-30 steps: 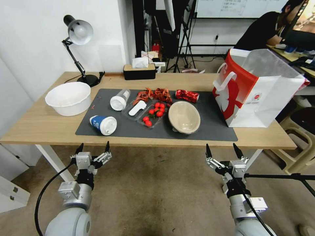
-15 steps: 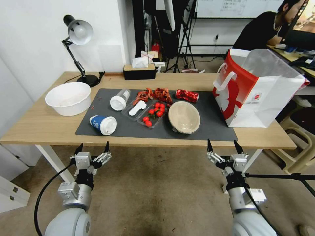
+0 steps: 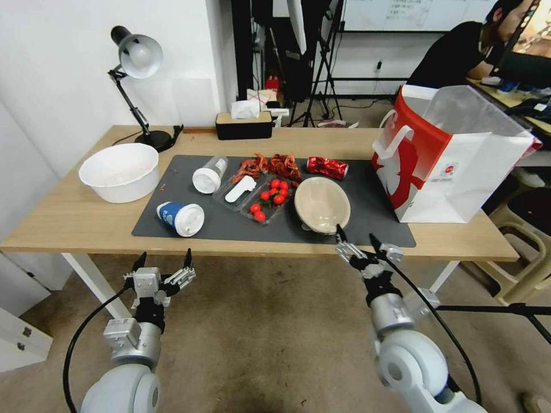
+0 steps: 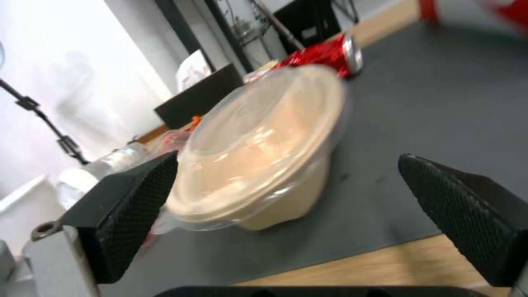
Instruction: Pick up the trash from the table and place it into the takeout bag.
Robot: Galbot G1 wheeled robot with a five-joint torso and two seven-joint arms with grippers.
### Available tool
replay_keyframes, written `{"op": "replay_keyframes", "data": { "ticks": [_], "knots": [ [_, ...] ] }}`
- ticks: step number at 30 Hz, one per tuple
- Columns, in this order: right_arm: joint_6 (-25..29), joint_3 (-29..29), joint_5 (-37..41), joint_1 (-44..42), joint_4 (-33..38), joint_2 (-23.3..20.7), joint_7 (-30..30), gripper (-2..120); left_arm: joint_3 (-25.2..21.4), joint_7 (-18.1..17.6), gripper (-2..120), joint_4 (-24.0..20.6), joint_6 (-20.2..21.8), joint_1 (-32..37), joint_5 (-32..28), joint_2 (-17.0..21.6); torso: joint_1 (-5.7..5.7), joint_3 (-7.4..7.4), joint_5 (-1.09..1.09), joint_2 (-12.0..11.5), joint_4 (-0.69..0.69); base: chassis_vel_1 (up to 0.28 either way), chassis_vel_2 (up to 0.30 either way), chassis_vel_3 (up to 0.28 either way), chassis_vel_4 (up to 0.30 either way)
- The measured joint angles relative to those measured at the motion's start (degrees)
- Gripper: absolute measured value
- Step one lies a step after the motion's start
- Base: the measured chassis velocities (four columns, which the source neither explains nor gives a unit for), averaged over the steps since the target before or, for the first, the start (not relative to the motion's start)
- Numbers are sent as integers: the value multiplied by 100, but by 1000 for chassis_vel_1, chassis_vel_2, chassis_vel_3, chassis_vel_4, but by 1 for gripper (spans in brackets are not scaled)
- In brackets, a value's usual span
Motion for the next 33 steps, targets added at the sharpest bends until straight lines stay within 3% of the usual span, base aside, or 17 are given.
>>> {"op": "replay_keyframes", "data": {
  "ticks": [5,13,14,16,18,23,27,33],
  "knots": [
    [-294,-354,728,470,-145,199,22,95,6,2,100,29,-21,0,12,-14,0,0,-1,0,0,0,0,0,0],
    [-605,-550,1012,679,-190,331,249,92,-5,2,100,30,-46,15,17,-18,0,0,0,0,0,0,0,0,0],
    [-648,-593,1076,730,-226,384,334,83,-20,1,100,30,-68,23,17,-14,0,0,0,0,0,0,0,0,0],
    [-652,-595,1086,733,-226,391,346,82,-21,1,100,31,-71,23,17,-14,0,0,0,0,0,0,0,0,0],
    [-668,-592,1104,701,-201,415,402,68,-20,-1,100,49,-92,24,17,-17,0,0,0,0,0,0,0,0,0],
    [-667,-566,1103,629,-140,422,416,55,-12,-1,100,60,-105,23,20,-21,0,0,-1,0,0,0,0,0,0],
    [-665,-546,1093,612,-132,448,449,34,1,-1,100,61,-112,18,22,-20,0,0,0,0,0,0,0,0,0],
    [-663,-531,1071,555,-87,471,456,18,1,-1,100,68,-156,47,24,-18,0,0,0,0,0,0,0,0,0]
  ]
}}
